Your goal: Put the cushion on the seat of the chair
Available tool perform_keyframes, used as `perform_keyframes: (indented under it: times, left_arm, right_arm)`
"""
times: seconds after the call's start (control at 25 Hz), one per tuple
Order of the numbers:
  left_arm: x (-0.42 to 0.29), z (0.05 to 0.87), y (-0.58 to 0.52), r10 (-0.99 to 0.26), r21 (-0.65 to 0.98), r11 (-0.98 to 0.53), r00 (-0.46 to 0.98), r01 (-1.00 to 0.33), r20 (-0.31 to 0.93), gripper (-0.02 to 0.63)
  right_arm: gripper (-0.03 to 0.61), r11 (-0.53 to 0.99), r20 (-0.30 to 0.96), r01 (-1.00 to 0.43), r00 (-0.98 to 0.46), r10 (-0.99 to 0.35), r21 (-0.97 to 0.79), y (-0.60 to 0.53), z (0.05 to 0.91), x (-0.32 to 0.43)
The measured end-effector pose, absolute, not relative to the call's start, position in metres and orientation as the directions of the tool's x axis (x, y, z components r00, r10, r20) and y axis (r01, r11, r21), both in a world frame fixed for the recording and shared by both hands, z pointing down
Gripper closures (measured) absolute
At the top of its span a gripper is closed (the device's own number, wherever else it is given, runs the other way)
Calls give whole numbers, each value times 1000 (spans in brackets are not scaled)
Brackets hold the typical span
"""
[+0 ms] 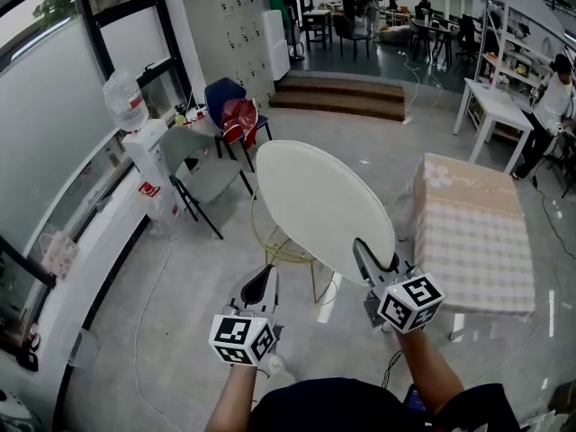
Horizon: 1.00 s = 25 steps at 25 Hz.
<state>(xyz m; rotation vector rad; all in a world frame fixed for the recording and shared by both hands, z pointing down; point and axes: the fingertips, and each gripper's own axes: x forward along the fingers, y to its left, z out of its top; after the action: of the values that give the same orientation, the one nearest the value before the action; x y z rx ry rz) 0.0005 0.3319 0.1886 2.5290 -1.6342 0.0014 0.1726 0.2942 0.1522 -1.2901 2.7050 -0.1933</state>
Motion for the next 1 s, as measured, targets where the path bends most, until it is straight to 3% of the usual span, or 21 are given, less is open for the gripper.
perform_keyframes:
  times: [1.0]
  left_arm:
    - [26,190,335,-920,123,-373,383,-920,77,609]
  right_arm:
    - [518,651,-102,-730,-645,-757,-208,294,152,198]
